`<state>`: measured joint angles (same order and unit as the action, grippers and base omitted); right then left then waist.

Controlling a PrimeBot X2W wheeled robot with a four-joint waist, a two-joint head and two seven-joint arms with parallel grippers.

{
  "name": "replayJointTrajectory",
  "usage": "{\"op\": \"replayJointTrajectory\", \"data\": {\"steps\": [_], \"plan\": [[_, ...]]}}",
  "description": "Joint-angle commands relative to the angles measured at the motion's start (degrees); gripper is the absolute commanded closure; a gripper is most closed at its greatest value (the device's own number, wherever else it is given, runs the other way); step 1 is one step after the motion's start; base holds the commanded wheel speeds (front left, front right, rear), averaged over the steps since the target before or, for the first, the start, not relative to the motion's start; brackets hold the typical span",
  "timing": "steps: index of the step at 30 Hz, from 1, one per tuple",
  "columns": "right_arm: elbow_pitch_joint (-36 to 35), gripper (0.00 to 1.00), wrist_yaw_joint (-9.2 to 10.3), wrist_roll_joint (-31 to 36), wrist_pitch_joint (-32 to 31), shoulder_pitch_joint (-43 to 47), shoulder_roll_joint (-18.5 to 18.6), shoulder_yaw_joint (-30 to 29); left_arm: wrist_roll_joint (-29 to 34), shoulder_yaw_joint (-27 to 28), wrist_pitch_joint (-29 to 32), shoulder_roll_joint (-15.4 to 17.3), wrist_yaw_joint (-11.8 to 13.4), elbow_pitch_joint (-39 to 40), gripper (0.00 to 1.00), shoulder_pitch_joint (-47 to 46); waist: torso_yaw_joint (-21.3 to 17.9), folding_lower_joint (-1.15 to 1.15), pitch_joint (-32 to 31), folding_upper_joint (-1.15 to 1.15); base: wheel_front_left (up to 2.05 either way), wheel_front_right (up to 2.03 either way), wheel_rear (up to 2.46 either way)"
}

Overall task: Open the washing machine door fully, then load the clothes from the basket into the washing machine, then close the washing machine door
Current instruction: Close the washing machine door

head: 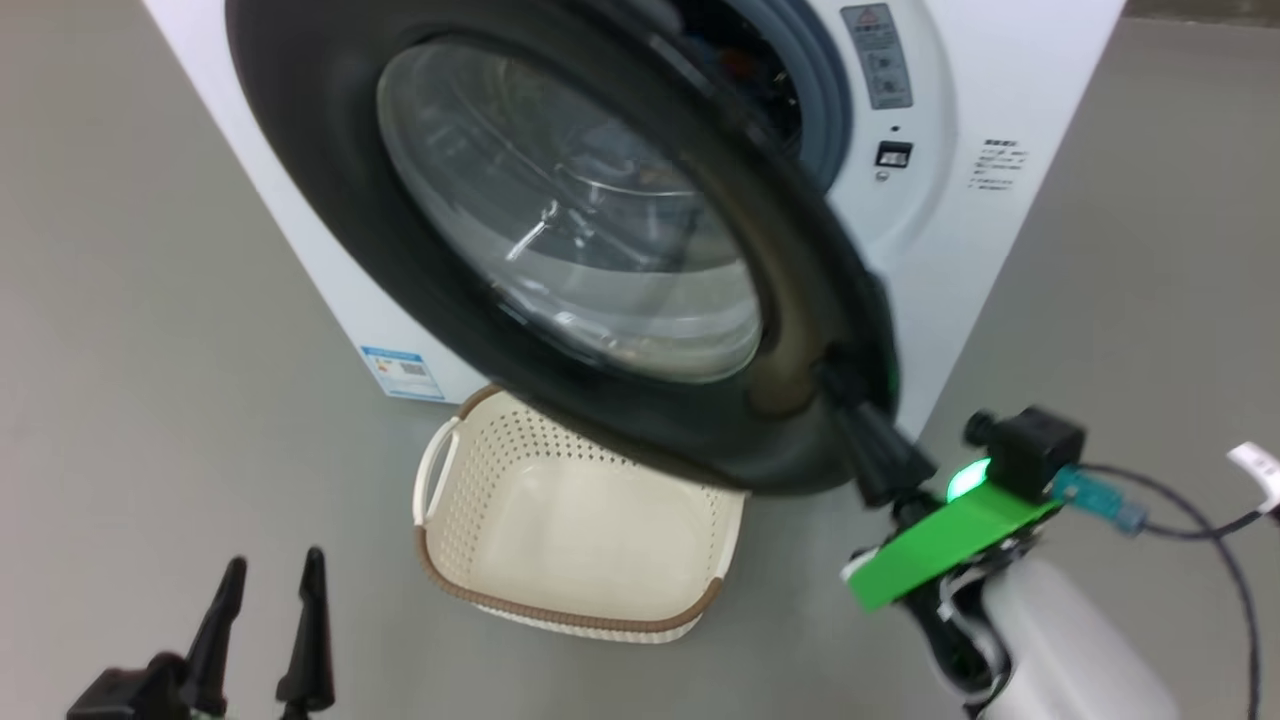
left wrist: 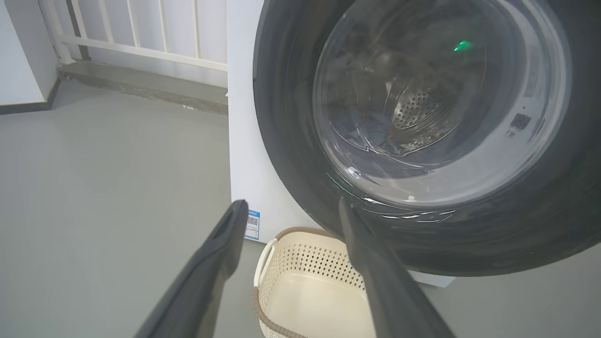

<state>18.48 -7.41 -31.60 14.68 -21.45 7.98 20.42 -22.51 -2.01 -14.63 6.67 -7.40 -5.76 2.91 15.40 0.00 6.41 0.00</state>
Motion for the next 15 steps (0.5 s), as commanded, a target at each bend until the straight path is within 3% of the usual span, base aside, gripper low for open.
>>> {"op": "replayJointTrajectory", "data": {"steps": [1, 15], "plan": [[-0.90, 1.00, -0.08, 0.91, 0.32, -2.52, -0.35, -0.38, 0.09, 1.63, -0.37, 0.71, -0.09, 1.78, 0.00, -2.61, 0.94, 0.00, 0.89, 0.00, 0.00, 0.00, 0.00], [5.49, 1.00, -0.08, 4.00, 0.32, -13.10, 0.80, -12.19, -0.37, -0.44, -0.37, -0.39, -0.09, 2.99, 0.00, -5.16, 4.66, 0.00, 5.64, 0.00, 0.00, 0.00, 0.00]]}}
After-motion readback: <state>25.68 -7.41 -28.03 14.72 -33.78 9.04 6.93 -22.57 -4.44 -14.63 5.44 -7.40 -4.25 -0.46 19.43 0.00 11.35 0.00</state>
